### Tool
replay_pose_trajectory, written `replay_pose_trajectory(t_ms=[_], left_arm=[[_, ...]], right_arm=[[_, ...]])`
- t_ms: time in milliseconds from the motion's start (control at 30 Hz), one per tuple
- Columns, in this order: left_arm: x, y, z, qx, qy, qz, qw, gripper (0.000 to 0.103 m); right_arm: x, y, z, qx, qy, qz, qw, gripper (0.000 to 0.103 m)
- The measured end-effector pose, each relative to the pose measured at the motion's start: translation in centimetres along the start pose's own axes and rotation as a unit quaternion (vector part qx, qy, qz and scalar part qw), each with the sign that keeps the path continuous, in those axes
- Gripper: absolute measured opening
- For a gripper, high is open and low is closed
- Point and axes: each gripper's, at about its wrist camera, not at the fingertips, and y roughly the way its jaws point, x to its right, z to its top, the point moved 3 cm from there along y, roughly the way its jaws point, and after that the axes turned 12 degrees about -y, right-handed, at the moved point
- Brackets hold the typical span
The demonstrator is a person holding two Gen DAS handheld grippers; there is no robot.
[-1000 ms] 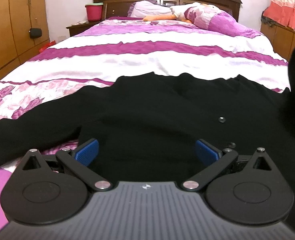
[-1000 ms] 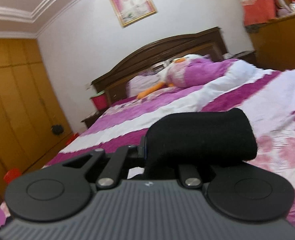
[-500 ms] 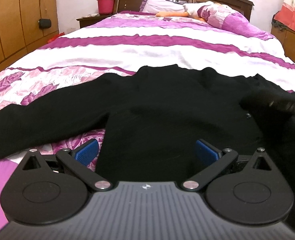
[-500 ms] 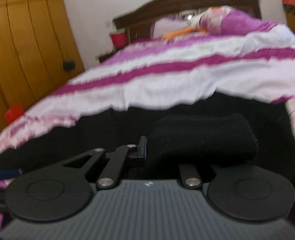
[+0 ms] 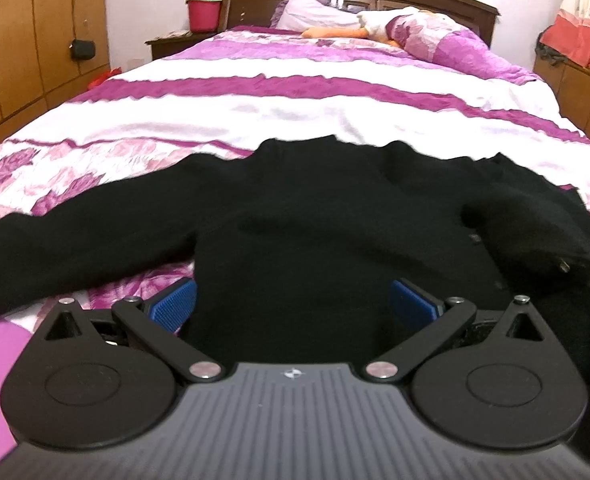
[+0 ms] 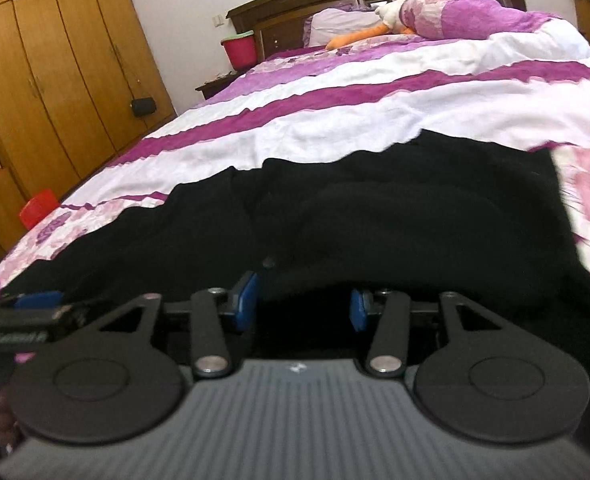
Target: Fold small clothes
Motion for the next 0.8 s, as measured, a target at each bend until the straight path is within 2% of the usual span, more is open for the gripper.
replay_pose_trajectory(t_ms=[100,200,333,433,633,800], left_arm=[[1.7,-0.5,0.2,0.004,0.012,-0.014,0.9998,0.103],[3.9,-0.8,0.2,0.007,0.026,-0.030,0.9992,0.103],[7.6,-0.9,-0.2,0.005,0.053,-0.053,0.9972,0.103],[10.8,-0.8,-0.6,0.004,0.078,-0.072,0.9944,0.103],[17.0,-0.4,-1.8,0.010,0.136,-0.103,0.9853,0.103],[20.7,1.2,-3.7,0.022,0.215,-0.100,0.9711,0.103]], right_arm=[[1.1,-2.5,-0.4,0.003,0.020,0.003,1.000,0.048],[2.7,-5.1,-0.7,0.019,0.032,-0.015,0.999,0.048],[5.0,-7.2,-0.9,0.026,0.043,-0.077,0.996,0.049],[6.6,-7.9,-1.3,0.028,0.055,-0.107,0.992,0.050],[9.1,-8.7,-2.5,0.034,0.100,-0.120,0.987,0.050],[9.9,-8.8,-3.3,0.032,0.104,-0.121,0.987,0.050]])
